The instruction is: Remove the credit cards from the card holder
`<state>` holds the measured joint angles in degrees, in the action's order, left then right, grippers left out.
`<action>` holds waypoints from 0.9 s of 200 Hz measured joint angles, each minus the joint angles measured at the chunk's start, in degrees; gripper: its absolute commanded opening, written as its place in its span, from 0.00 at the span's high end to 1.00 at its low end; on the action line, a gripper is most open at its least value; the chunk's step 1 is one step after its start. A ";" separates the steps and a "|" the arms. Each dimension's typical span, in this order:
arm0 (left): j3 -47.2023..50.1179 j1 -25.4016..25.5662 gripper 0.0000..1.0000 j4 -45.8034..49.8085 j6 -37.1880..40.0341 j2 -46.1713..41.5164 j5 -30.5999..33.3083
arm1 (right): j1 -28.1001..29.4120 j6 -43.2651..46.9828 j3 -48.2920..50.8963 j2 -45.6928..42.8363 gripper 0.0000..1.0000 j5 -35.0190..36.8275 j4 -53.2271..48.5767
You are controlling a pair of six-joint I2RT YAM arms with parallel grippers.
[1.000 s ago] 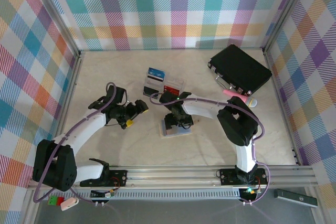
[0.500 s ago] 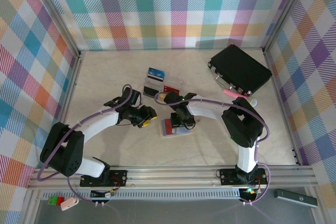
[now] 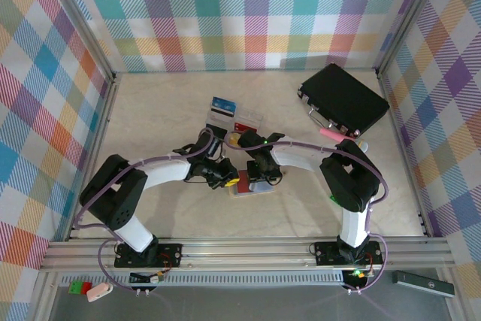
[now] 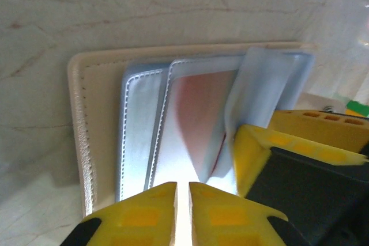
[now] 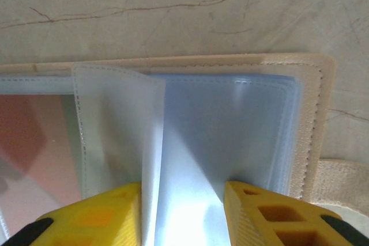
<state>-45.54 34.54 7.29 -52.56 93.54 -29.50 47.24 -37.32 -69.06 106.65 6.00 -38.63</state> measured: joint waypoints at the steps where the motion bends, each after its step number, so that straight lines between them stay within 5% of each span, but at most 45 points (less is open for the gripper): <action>1: -0.04 0.02 0.89 0.00 0.02 0.07 -0.02 | 0.00 0.02 0.00 0.00 0.60 0.02 0.00; 77: -0.46 0.31 0.88 1.51 1.64 1.73 1.99 | 0.02 0.02 0.81 -1.70 0.57 3.50 -1.11; 180: -4.85 0.44 0.80 8.31 5.70 2.27 1.90 | -1.22 -2.80 9.53 -20.41 0.54 13.51 -2.32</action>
<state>-50.39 34.98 15.59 -46.85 95.81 -27.59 46.02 -40.12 -59.53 86.24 19.51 -40.95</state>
